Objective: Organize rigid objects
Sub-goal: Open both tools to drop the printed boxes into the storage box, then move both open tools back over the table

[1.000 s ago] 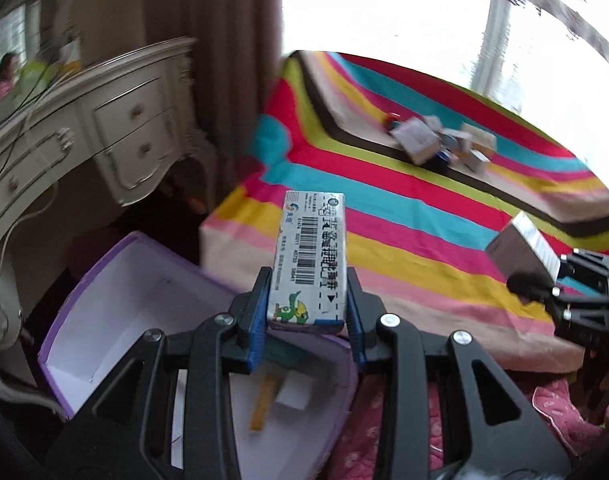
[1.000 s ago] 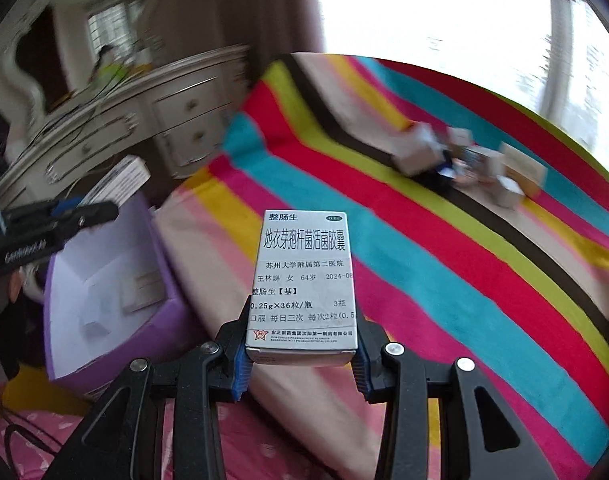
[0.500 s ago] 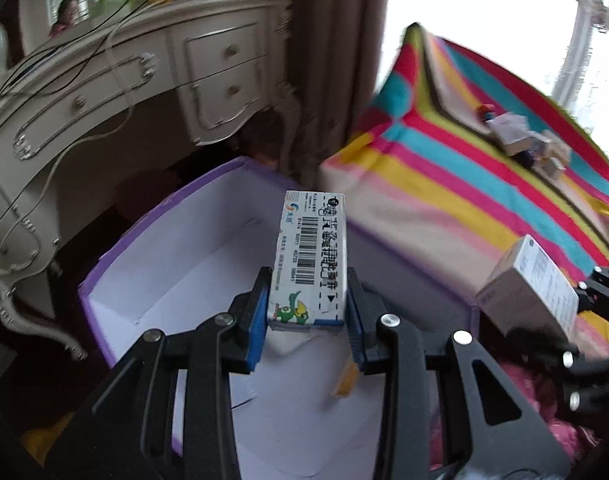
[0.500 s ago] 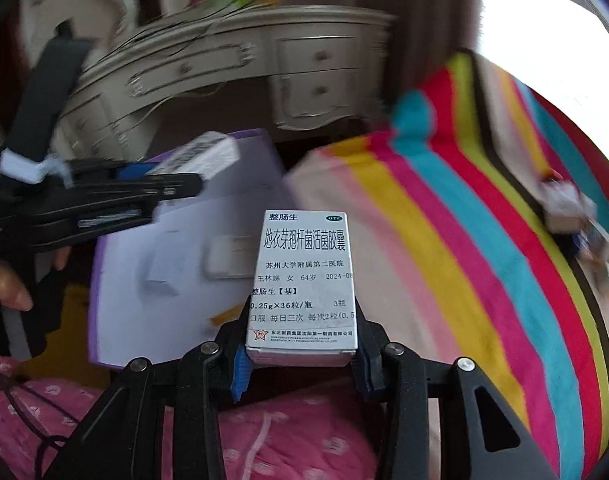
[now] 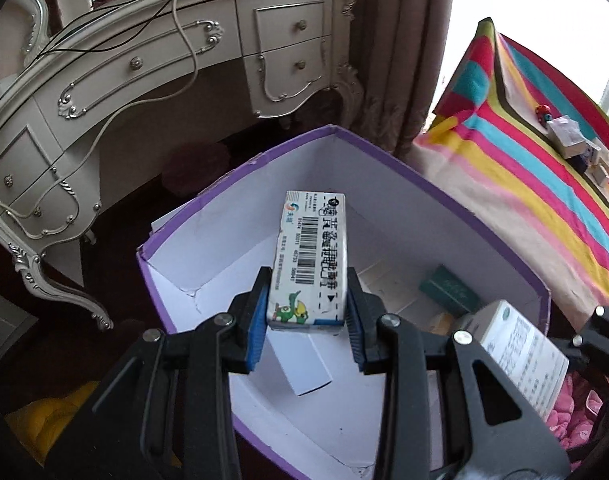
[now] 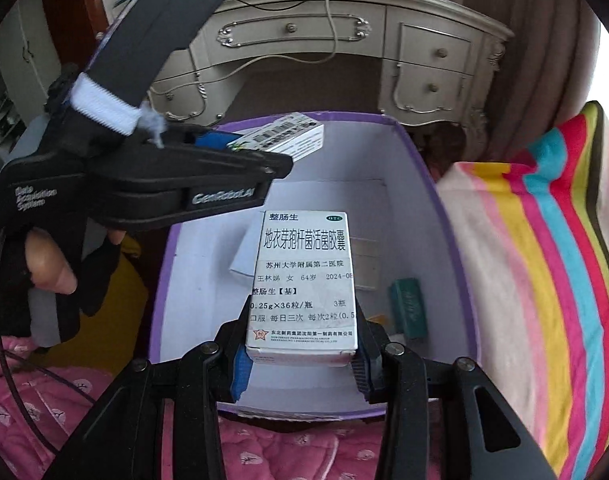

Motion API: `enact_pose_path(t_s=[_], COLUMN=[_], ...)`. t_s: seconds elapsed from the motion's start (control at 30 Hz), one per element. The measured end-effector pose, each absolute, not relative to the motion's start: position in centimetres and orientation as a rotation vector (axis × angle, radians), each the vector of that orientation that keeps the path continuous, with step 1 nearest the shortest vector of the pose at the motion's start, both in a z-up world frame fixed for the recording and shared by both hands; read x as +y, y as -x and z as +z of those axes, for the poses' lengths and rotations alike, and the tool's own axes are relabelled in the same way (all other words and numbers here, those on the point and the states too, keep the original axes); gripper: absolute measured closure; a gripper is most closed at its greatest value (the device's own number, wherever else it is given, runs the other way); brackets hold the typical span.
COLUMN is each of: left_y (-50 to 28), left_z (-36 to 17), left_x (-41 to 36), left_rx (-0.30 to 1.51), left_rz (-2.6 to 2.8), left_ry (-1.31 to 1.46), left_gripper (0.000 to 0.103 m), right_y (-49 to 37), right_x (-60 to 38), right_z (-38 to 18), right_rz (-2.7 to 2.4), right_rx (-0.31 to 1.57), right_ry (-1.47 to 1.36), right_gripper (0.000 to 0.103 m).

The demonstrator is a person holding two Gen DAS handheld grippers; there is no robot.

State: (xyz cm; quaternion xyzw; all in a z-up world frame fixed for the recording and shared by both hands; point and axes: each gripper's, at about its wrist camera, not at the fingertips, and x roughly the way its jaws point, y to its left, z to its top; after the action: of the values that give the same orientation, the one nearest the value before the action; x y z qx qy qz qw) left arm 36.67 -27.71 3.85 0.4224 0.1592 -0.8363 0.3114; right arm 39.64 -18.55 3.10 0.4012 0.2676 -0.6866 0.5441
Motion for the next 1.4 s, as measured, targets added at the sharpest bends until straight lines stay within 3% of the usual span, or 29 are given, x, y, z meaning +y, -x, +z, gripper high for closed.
enact_pose_path(t_s=[0.1, 0.2, 0.23, 0.53, 0.8, 1.1, 1.4], left_y=[-36.5, -36.3, -36.2, -31.8, -22.2, -9.0, -4.9], left_z=[3.8, 3.8, 3.8, 5.0, 5.1, 3.9, 1.9], left_x=[-27.9, -27.9, -27.8, -24.5, -17.2, -10.2, -8.5], left_rx=[0.422, 0.418, 0.408, 0.358, 0.499, 0.469, 0.625], left_rz=[-2.176, -2.148, -2.140, -2.245, -2.579, -2.763, -2.749], left_ry=[-1.123, -1.126, -1.117, -1.182, -1.387, -1.321, -1.290], left_gripper=[0.061, 0.025, 0.021, 0.017, 0.017, 0.017, 0.017], right_y=[-39.3, -38.8, -38.4, -32.9, -25.7, -17.4, -7.2], right_x=[-18.6, -17.8, -17.3, -12.4, -2.2, 11.2, 17.9], right_z=[2.9, 3.4, 3.6, 4.2, 4.2, 2.1, -0.1], right_rz=[-1.605, -1.624, -1.630, -1.820, -2.115, -2.458, -2.584], right_rx=[0.585, 0.529, 0.500, 0.382, 0.207, 0.087, 0.068], right_ry=[-0.966, -0.969, -0.968, -1.007, -1.088, -1.216, -1.265], right_gripper=[0.057, 0.046, 0.044, 0.042, 0.042, 0.042, 0.042])
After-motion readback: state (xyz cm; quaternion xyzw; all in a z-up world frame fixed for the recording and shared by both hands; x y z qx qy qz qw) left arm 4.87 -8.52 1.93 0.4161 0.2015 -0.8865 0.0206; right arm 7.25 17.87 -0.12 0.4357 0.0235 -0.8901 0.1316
